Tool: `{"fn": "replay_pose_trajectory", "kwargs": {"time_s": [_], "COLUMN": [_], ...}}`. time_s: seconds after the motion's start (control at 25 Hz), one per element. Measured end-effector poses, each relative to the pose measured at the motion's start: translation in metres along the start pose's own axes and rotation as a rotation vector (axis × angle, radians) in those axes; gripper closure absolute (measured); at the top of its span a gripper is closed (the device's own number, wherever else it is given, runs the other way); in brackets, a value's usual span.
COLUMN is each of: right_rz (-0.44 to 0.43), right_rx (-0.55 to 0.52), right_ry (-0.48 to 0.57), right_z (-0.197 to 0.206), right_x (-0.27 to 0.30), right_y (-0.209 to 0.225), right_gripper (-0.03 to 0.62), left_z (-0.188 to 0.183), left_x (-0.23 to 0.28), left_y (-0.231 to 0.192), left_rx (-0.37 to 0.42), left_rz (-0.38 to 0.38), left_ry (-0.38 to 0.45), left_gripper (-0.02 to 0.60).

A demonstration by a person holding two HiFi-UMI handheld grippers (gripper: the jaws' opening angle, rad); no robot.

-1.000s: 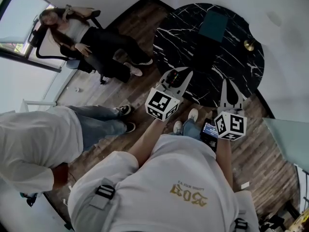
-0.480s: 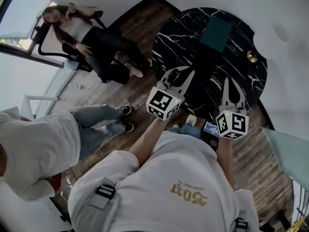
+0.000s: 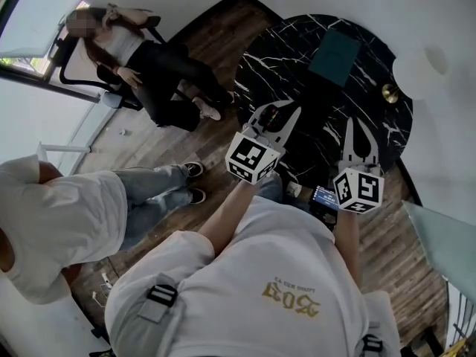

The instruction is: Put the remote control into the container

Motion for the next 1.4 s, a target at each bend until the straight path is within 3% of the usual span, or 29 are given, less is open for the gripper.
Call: {"fn": "replay_pose_trajectory", "kwargs": {"time_s": [0.68,1.4], "right_rz": [0.062,0.122], "right_rx": [-0.015,0.038], "right_ry": [-0.031,-0.110], "right_z": [0.004,0.043], "right_x": [0.064,0.075], "right_y": [-0.002,0.033], "right_gripper": [0.583,0.583], "left_z": [0.013,0.068], "left_x": [0.044,0.082], "left_y": [-0.050,-0.053], "left_rx": [-0.047,-0.137], "left_rz": [0.105,0.159], "left_ry": [-0.025,-0.163], "left_gripper": [0.558,0.558]}}
Point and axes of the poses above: the fingertips, and each gripper's own axes: x forward along the fingers, y to its right, z out of its underside, the point moved 4 cm from there along -x, backward along the fingers, and after that the axes turned 2 degrees about x, right-handed, at the moved point
